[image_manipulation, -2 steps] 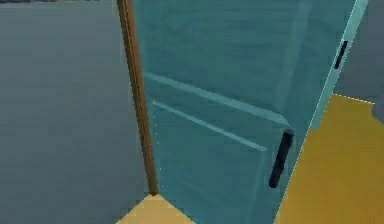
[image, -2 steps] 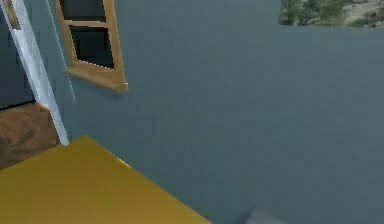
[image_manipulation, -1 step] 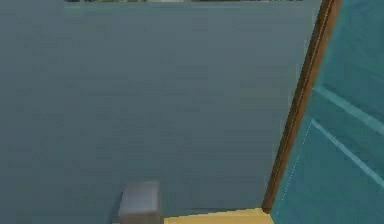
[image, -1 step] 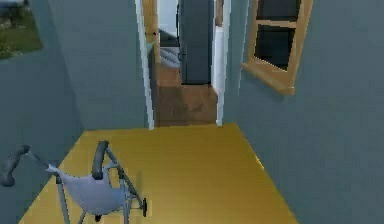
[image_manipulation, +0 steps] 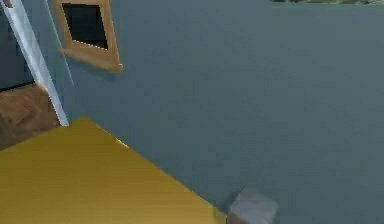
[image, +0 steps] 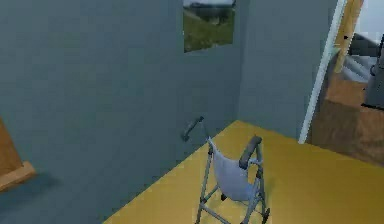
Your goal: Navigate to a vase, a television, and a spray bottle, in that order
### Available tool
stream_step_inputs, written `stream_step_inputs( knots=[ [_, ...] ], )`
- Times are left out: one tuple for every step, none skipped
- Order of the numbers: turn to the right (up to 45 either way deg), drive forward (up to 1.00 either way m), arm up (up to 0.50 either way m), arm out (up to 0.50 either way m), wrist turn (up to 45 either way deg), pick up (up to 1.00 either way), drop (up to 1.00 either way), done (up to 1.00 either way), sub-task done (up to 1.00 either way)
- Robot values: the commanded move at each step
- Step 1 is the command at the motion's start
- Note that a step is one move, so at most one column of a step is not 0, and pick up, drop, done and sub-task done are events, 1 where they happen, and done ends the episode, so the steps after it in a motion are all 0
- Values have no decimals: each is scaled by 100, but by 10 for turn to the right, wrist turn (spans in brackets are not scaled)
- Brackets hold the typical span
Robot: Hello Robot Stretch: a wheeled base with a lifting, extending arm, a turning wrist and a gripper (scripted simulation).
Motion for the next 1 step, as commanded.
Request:
stream_step_inputs(
  knots=[
    [-450, 0, 0, 0, 0, 0, 0, 0, 0]
  ],
)
